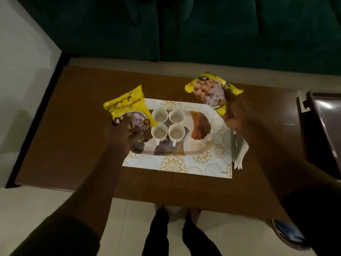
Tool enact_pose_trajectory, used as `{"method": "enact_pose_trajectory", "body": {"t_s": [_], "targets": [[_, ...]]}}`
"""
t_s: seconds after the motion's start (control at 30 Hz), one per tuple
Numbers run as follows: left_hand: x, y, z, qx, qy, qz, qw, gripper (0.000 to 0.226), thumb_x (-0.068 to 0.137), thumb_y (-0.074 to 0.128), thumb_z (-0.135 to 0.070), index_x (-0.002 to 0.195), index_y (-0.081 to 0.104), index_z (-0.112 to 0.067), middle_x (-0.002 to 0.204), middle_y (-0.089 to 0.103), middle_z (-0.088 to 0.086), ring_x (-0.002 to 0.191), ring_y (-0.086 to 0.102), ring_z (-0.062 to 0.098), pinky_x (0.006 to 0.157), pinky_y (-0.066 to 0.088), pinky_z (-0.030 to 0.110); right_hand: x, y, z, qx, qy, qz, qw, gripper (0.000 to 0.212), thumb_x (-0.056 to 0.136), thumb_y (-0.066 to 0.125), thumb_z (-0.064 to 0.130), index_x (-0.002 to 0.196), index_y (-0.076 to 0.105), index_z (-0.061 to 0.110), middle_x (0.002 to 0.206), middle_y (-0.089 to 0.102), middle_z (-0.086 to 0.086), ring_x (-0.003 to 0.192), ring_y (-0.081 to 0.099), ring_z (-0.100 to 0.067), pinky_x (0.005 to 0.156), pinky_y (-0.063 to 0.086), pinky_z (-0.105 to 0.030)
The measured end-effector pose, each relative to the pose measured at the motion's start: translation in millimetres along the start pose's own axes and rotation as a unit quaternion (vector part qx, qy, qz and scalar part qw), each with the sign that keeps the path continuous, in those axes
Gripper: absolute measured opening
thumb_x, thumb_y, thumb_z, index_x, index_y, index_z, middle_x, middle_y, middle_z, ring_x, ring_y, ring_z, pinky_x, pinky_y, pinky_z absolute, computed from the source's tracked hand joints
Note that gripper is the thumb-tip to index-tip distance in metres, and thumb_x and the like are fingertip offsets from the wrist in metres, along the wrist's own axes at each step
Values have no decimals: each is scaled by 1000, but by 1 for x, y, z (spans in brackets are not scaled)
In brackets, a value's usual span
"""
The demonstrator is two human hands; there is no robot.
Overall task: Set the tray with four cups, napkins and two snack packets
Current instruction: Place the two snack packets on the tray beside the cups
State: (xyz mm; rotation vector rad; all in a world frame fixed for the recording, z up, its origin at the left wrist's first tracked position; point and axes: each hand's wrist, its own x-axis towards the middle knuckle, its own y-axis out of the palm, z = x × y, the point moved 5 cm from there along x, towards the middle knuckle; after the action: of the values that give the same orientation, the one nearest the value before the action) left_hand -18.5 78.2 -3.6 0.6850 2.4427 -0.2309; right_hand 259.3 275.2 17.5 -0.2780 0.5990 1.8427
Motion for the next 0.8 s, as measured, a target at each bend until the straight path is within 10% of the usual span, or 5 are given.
{"method": "enact_pose_trajectory", "body": {"t_s": [0.17, 0.37, 0.63, 0.8], "targets": [[29, -31, 21, 3, -49, -2, 999, 24, 90, 62, -5, 112, 57, -14, 128, 57, 18, 114, 59, 43, 74, 56, 49, 16, 8, -13, -131, 27, 30, 991, 31, 98, 48, 13, 127, 56, 8, 106, 72, -1, 93, 71, -16, 72, 60, -36], [57, -34, 33, 121, -52, -13, 991, 39, 87, 66, -5, 124, 55, -1, 126, 60, 20, 113, 60, 43, 86, 55, 56, 33, -16, -43, -241, 46, -63, 967, 27, 92, 60, 13, 119, 57, 8, 126, 62, -20, 113, 61, -40, 95, 48, -61], [76, -25, 64, 205, -54, -25, 977, 41, 85, 71, -12, 122, 56, -9, 128, 58, 17, 116, 58, 39, 91, 53, 59, 44, -47, -76, -465, 70, -144, 871, 43, 89, 57, 38, 128, 46, 23, 102, 55, -2, 89, 58, -28, 56, 46, -25], [83, -13, 76, 203, -56, -32, 977, 47, 85, 70, -18, 128, 54, -10, 130, 59, 17, 116, 60, 38, 95, 52, 54, 58, -45, -102, -406, 100, -158, 895, 28, 90, 58, 30, 114, 52, 17, 113, 61, -13, 91, 61, -28, 71, 54, -38]]}}
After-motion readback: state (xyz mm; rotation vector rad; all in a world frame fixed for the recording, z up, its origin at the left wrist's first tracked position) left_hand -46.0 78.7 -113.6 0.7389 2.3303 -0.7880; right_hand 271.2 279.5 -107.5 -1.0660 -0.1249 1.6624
